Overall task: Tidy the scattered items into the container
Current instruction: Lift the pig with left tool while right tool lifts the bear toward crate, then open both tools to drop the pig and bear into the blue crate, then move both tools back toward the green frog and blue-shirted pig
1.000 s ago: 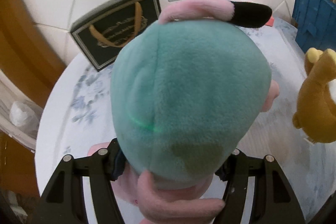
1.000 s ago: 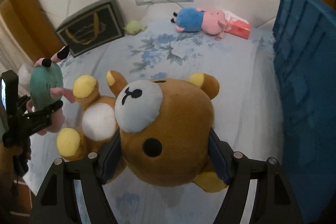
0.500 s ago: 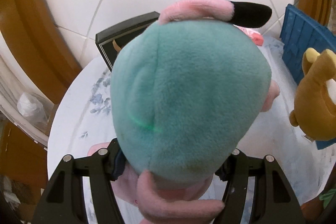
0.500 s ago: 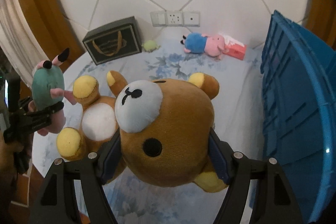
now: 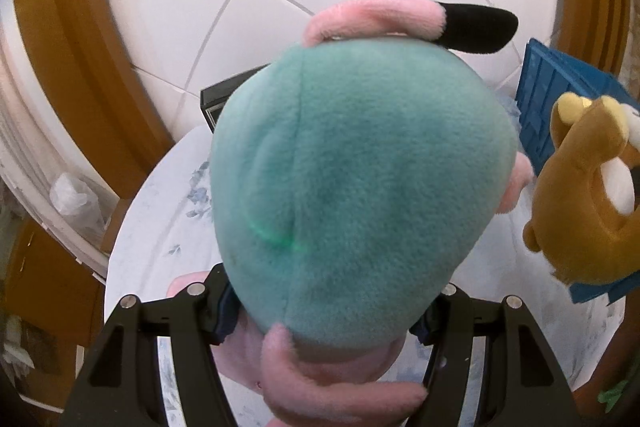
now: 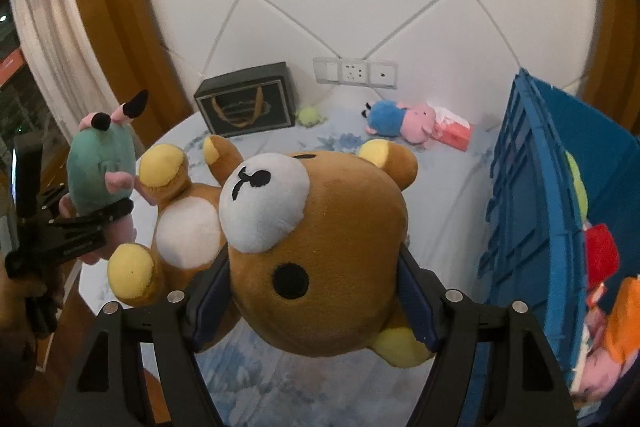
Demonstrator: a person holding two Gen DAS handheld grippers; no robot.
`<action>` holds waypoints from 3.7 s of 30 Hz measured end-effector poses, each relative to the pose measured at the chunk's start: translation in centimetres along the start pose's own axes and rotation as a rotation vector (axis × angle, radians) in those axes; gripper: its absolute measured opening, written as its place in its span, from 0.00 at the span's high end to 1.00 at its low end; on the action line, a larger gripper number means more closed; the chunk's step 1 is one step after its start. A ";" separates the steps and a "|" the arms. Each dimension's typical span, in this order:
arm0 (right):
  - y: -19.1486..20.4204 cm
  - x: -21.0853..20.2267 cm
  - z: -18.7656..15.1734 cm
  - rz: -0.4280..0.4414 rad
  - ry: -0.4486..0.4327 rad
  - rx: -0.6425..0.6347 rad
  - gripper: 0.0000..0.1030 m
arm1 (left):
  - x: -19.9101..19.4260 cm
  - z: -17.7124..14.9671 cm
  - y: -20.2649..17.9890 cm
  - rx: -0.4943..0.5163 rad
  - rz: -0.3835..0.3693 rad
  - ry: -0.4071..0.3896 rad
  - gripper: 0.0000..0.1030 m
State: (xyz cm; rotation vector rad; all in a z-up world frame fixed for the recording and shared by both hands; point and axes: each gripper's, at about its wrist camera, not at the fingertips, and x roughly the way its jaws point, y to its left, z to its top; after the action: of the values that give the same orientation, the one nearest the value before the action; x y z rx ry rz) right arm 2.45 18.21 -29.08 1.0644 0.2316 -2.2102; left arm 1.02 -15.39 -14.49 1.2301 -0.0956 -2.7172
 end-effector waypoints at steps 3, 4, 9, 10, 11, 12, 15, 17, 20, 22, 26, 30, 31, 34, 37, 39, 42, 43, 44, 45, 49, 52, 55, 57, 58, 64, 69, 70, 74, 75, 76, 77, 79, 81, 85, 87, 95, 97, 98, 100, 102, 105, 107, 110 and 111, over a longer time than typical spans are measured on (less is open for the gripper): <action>-0.1 -1.3 0.0 0.013 -0.011 -0.020 0.27 | -1.6 0.4 -0.9 -0.008 0.006 -0.027 0.38; -0.2 -1.7 0.0 0.018 -0.014 -0.026 0.27 | -1.9 0.6 -1.2 -0.009 0.011 -0.038 0.38; -0.9 -3.4 0.1 0.035 -0.041 -0.047 0.28 | -4.1 1.6 -2.7 -0.013 0.016 -0.085 0.38; -1.1 -3.8 0.1 0.038 -0.046 -0.047 0.28 | -4.4 1.8 -3.1 -0.012 0.016 -0.094 0.38; -1.4 -4.1 0.1 0.041 -0.051 -0.048 0.28 | -4.8 1.9 -3.4 -0.011 0.017 -0.101 0.38; -1.5 -4.2 0.2 0.042 -0.052 -0.051 0.28 | -5.0 2.1 -3.8 -0.011 0.017 -0.105 0.38; -2.2 -4.6 0.1 0.040 -0.053 -0.055 0.28 | -5.3 2.3 -4.4 -0.005 0.013 -0.116 0.38; -2.7 -5.1 0.0 0.031 -0.065 -0.051 0.28 | -5.6 2.4 -4.9 -0.004 0.008 -0.123 0.38; -3.4 -5.9 -0.1 0.029 -0.081 -0.045 0.29 | -5.8 2.9 -5.6 0.006 0.006 -0.135 0.38; -3.9 -6.4 -0.2 0.026 -0.090 -0.041 0.29 | -6.0 3.3 -6.1 0.013 0.003 -0.141 0.38; -5.2 -7.6 -0.4 0.018 -0.106 -0.033 0.29 | -6.5 4.3 -7.3 0.027 -0.008 -0.159 0.38; -6.9 -8.9 -0.3 0.007 -0.128 -0.014 0.29 | -6.9 5.4 -9.2 0.055 -0.021 -0.180 0.38; -7.5 -9.4 -0.3 0.002 -0.136 -0.007 0.29 | -7.1 5.6 -9.8 0.060 -0.024 -0.185 0.38; -8.8 -10.5 -0.3 -0.012 -0.154 0.013 0.29 | -7.5 6.6 -11.3 0.082 -0.039 -0.201 0.38; -10.6 -11.8 -0.5 -0.031 -0.175 0.037 0.29 | -7.8 7.5 -13.1 0.108 -0.058 -0.217 0.38; -11.9 -12.8 -0.8 -0.048 -0.189 0.054 0.29 | -8.1 8.1 -14.4 0.125 -0.076 -0.231 0.38; -13.7 -13.9 -1.2 -0.072 -0.202 0.080 0.29 | -8.2 8.8 -16.6 0.156 -0.103 -0.245 0.38; -14.3 -14.3 -1.4 -0.079 -0.206 0.090 0.29 | -8.5 8.9 -17.7 0.164 -0.113 -0.246 0.38; -15.0 -14.6 -1.6 -0.091 -0.209 0.099 0.29 | -8.5 9.0 -18.4 0.173 -0.125 -0.247 0.38; -15.6 -15.0 -1.8 -0.103 -0.211 0.108 0.29 | -8.6 9.2 -19.2 0.184 -0.137 -0.249 0.38; -18.1 -16.4 -2.8 -0.142 -0.225 0.150 0.29 | -9.2 9.9 -23.1 0.248 -0.181 -0.267 0.38; -20.3 -17.5 -3.6 -0.177 -0.244 0.190 0.29 | -9.5 10.3 -25.6 0.299 -0.211 -0.275 0.38; -22.1 -18.4 -4.3 -0.207 -0.255 0.227 0.29 | -9.6 11.1 -27.8 0.325 -0.277 -0.265 0.38; -23.5 -19.0 -4.9 -0.230 -0.264 0.250 0.29 | -9.6 11.6 -29.7 0.358 -0.305 -0.267 0.38; -24.3 -19.5 -5.2 -0.244 -0.270 0.264 0.29 | -9.7 11.7 -30.5 0.373 -0.312 -0.272 0.38; -28.3 -21.0 -6.6 -0.308 -0.278 0.319 0.29 | -11.5 13.2 -36.5 0.460 -0.378 -0.286 0.38; -31.3 -21.6 -8.1 -0.349 -0.278 0.377 0.29 | -11.7 15.2 -40.2 0.517 -0.425 -0.274 0.38; -31.9 -21.6 -8.5 -0.359 -0.275 0.388 0.29 | -11.5 15.5 -40.7 0.524 -0.430 -0.273 0.38; -33.8 -21.8 -9.6 -0.399 -0.264 0.434 0.29 | -10.6 16.5 -43.0 0.553 -0.453 -0.263 0.38; -34.1 -21.9 -9.9 -0.405 -0.261 0.441 0.29 | -10.2 16.9 -43.7 0.560 -0.460 -0.258 0.38; -34.5 -21.9 -10.2 -0.410 -0.255 0.451 0.29 | -10.0 17.1 -44.2 0.565 -0.466 -0.255 0.38; -34.9 -21.7 -10.4 -0.413 -0.250 0.456 0.29 | -9.7 17.3 -44.7 0.571 -0.472 -0.251 0.38; -35.4 -21.5 -10.7 -0.421 -0.242 0.464 0.28 | -9.3 17.8 -45.7 0.581 -0.496 -0.244 0.37; -35.7 -21.4 -10.9 -0.421 -0.243 0.467 0.23 | -9.1 18.3 -46.6 0.586 -0.541 -0.230 0.31; -35.0 -21.7 -10.7 -0.430 -0.266 0.443 0.00 | -9.7 18.9 -47.3 0.583 -0.550 -0.276 0.03; -34.7 -21.7 -10.4 -0.418 -0.273 0.439 0.00 | -9.7 19.2 -46.4 0.551 -0.560 -0.278 0.03; -32.9 -19.8 -9.3 -0.383 -0.245 0.419 0.00 | -7.2 20.8 -42.4 0.489 -0.469 -0.275 0.03; -31.7 -19.1 -8.6 -0.367 -0.235 0.399 0.00 | -5.4 20.5 -39.1 0.466 -0.436 -0.260 0.03; -31.3 -18.8 -8.3 -0.361 -0.234 0.389 0.00 | -5.7 20.8 -39.3 0.457 -0.416 -0.255 0.03; -29.6 -17.7 -7.2 -0.344 -0.229 0.354 0.00 | -4.6 20.5 -36.3 0.433 -0.380 -0.240 0.03; -28.0 -16.7 -6.2 -0.326 -0.230 0.327 0.00 | -3.5 19.8 -33.0 0.402 -0.341 -0.220 0.03; -25.0 -14.7 -4.0 -0.294 -0.228 0.270 0.00 | -1.8 18.4 -28.0 0.356 -0.292 -0.192 0.03; -22.6 -13.3 -2.4 -0.278 -0.232 0.235 0.00 | -0.6 17.8 -25.0 0.340 -0.263 -0.171 0.03; -19.1 -10.7 0.1 -0.253 -0.233 0.192 0.00 | 2.3 16.5 -19.8 0.306 -0.220 -0.140 0.03; -18.1 -9.8 0.9 -0.249 -0.229 0.179 0.00 | 3.4 16.2 -18.2 0.297 -0.208 -0.131 0.03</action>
State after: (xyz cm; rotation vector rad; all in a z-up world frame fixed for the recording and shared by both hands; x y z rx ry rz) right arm -5.18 36.42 -23.35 0.9026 0.0681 -2.5947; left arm -15.46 1.84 -8.48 1.1894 -0.4234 -3.0494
